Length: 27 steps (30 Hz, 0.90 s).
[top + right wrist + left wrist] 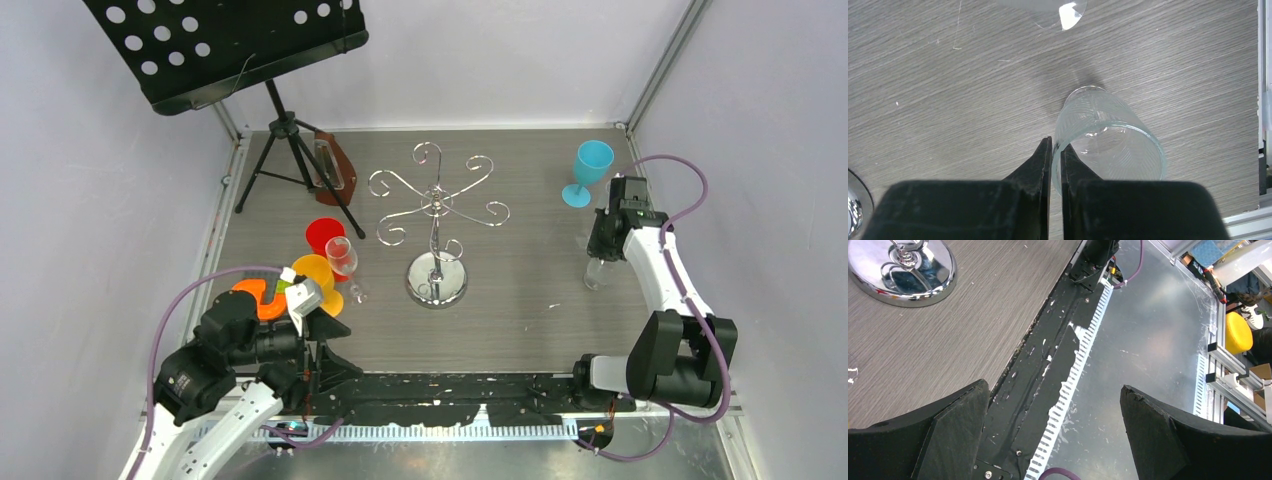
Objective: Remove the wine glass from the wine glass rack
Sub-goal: Place the wine glass at the center of the board.
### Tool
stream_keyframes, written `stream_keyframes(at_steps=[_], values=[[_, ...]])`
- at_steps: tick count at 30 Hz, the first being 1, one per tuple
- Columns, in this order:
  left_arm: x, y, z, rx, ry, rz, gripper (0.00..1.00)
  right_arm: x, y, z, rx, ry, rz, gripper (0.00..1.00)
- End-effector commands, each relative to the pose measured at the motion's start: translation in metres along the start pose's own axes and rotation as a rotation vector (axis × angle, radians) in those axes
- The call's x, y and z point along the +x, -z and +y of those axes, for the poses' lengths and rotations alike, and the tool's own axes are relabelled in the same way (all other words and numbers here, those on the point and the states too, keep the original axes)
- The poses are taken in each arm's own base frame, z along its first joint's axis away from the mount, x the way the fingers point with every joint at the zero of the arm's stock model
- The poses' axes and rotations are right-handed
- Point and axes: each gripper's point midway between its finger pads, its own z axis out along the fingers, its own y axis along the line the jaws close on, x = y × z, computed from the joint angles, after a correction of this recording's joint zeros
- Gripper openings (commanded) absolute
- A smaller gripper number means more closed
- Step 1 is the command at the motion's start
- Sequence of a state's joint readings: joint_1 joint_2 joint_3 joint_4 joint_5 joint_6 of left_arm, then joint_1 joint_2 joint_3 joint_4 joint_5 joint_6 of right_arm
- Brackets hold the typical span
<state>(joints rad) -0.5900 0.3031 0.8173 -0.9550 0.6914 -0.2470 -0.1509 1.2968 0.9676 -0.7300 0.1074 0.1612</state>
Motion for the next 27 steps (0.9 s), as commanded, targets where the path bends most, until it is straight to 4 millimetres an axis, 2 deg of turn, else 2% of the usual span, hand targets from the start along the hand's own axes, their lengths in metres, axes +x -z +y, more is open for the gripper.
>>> stream_keyframes(at_steps=[1,5,14,21,27], values=[[-0.011,0.006,-0.005,0.000,-0.061,-0.042,1.00,-0.032,0.003,-0.004,0.027,-0.039,-0.114,0.06],[-0.010,0.007,-0.003,-0.010,-0.067,-0.047,0.99,-0.031,-0.001,-0.004,0.034,-0.038,-0.095,0.06],[-0.010,0.008,-0.004,-0.009,-0.078,-0.050,1.00,-0.031,-0.001,-0.006,0.045,-0.038,-0.095,0.15],[-0.008,0.009,-0.005,-0.006,-0.081,-0.050,1.00,-0.044,0.018,-0.011,0.068,-0.041,-0.131,0.39],[-0.009,0.009,-0.002,-0.022,-0.067,-0.054,1.00,-0.065,0.050,-0.014,0.074,-0.062,-0.211,0.49]])
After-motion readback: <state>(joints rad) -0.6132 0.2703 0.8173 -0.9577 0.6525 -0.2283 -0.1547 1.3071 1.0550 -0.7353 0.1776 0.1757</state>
